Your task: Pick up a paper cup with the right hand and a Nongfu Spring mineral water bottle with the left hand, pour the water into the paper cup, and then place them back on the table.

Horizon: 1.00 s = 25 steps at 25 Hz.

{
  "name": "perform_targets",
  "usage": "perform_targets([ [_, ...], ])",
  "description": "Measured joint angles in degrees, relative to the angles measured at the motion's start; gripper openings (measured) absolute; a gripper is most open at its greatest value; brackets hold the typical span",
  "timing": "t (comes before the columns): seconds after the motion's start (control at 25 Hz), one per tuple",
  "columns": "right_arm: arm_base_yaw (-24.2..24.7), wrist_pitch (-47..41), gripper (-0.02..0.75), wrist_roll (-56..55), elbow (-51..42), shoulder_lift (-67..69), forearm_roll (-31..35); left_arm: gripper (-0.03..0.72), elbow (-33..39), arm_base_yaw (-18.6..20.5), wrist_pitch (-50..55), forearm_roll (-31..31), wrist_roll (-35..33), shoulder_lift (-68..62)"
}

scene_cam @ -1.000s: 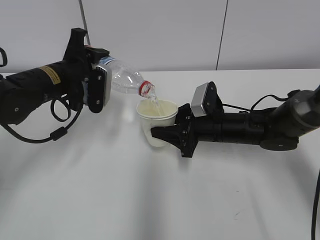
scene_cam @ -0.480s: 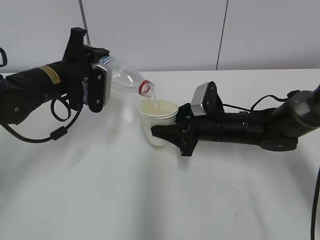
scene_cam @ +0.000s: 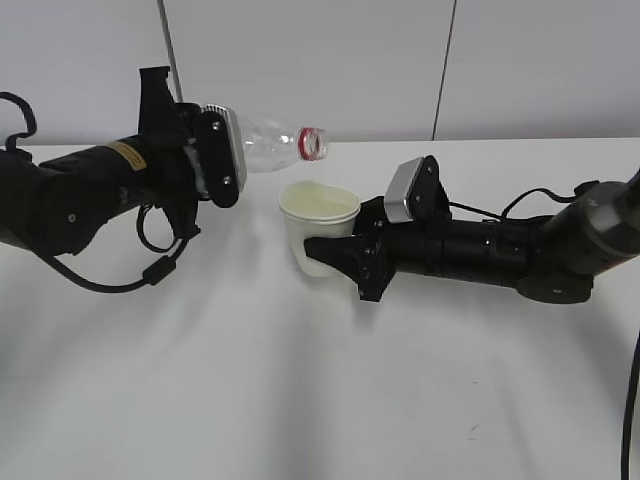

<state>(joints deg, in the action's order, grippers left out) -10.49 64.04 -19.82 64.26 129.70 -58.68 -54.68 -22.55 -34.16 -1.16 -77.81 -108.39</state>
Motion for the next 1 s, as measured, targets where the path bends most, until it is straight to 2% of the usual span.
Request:
perform_targets([
  [0.2,0.0,0.0,0.387,0.82,0.0,0.0,2.16,0.37,0.0,-0.83,0.99,4.67,9.22,0.05],
  [0.56,0.0,0.0,0.387,0.96,0.0,0.0,4.28,0.37,1.97,-0.83,-0.17,5.25,35.86,0.05],
  [0.8,0.56,0.0,0.387,1.65,0.0,0.0,4.87,0.369,9.21,-0.83,-11.68,4.48,48.87,0.05],
  [1.0,1.53,0.0,0.387,1.76,0.0,0.0,7.31,0.369,13.24,-0.83,-17.97,3.09,56.62,0.06],
])
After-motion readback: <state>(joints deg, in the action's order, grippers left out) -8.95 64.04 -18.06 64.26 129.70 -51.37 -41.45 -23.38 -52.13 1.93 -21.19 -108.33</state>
